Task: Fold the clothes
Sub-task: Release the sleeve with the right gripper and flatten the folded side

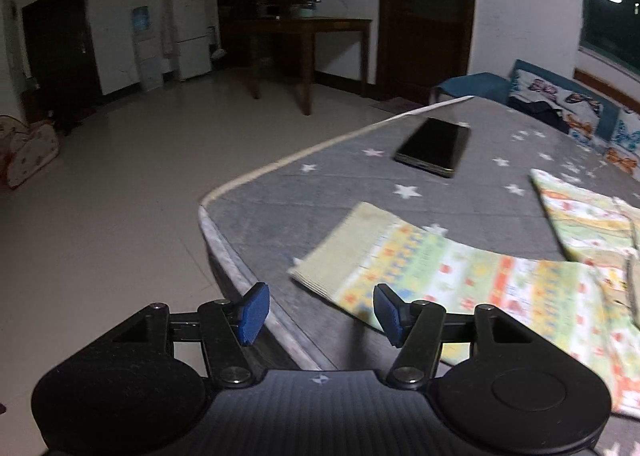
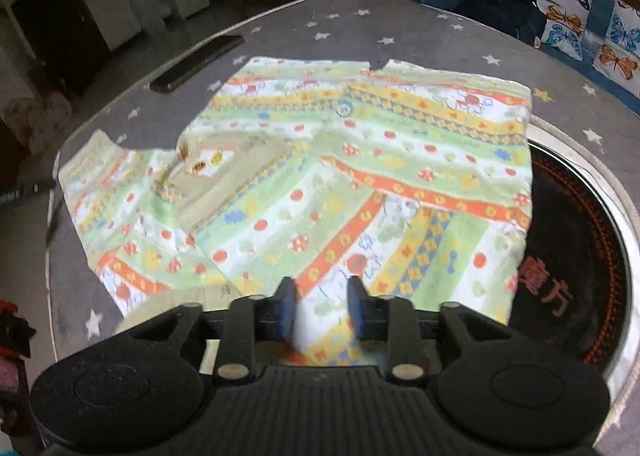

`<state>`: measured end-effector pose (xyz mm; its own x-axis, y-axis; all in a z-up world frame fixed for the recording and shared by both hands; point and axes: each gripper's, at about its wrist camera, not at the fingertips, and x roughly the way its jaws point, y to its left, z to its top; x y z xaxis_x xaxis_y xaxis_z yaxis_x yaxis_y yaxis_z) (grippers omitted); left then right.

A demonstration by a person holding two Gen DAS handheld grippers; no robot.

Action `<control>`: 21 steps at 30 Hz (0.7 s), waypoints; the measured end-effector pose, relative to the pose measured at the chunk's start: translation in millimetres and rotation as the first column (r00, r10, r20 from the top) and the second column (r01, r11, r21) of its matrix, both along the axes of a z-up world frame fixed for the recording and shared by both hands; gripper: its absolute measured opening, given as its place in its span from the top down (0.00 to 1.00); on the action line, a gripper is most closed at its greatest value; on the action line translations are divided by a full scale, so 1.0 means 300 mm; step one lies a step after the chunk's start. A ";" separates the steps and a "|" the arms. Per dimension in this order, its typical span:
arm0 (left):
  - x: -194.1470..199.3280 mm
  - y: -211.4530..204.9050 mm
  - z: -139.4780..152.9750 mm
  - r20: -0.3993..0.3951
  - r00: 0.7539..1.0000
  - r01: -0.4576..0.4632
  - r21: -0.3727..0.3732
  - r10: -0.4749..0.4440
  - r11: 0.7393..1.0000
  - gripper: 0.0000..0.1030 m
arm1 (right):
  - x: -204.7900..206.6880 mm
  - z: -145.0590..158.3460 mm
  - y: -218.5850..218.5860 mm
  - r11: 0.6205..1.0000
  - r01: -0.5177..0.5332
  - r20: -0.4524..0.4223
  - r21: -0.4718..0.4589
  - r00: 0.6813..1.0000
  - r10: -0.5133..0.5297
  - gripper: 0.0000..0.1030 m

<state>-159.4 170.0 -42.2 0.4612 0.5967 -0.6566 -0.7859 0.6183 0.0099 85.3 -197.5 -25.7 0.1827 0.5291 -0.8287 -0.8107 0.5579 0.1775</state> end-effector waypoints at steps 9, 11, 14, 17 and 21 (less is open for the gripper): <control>0.039 0.091 -0.050 -0.032 0.999 -0.027 0.009 0.028 1.000 0.40 | -0.035 0.009 -0.034 1.000 -0.020 0.038 -0.004 0.999 0.020 0.64; 0.050 0.103 -0.058 -0.024 0.999 -0.024 -0.001 0.024 1.000 0.43 | -0.034 0.005 -0.037 1.000 -0.014 0.035 -0.002 0.999 0.014 0.64; 0.053 0.101 -0.054 0.008 1.000 0.002 -0.021 -0.002 1.000 0.65 | -0.034 0.005 -0.054 1.000 0.000 0.035 0.007 0.999 0.000 0.64; 0.059 0.099 -0.044 0.053 0.998 0.025 -0.070 -0.021 0.997 0.91 | -0.033 0.006 -0.073 1.000 0.013 0.029 0.019 0.999 -0.013 0.64; 0.057 0.046 0.040 0.178 0.982 0.080 -0.093 -0.062 0.993 0.91 | -0.032 0.009 -0.109 0.999 0.031 0.029 0.030 0.999 -0.032 0.64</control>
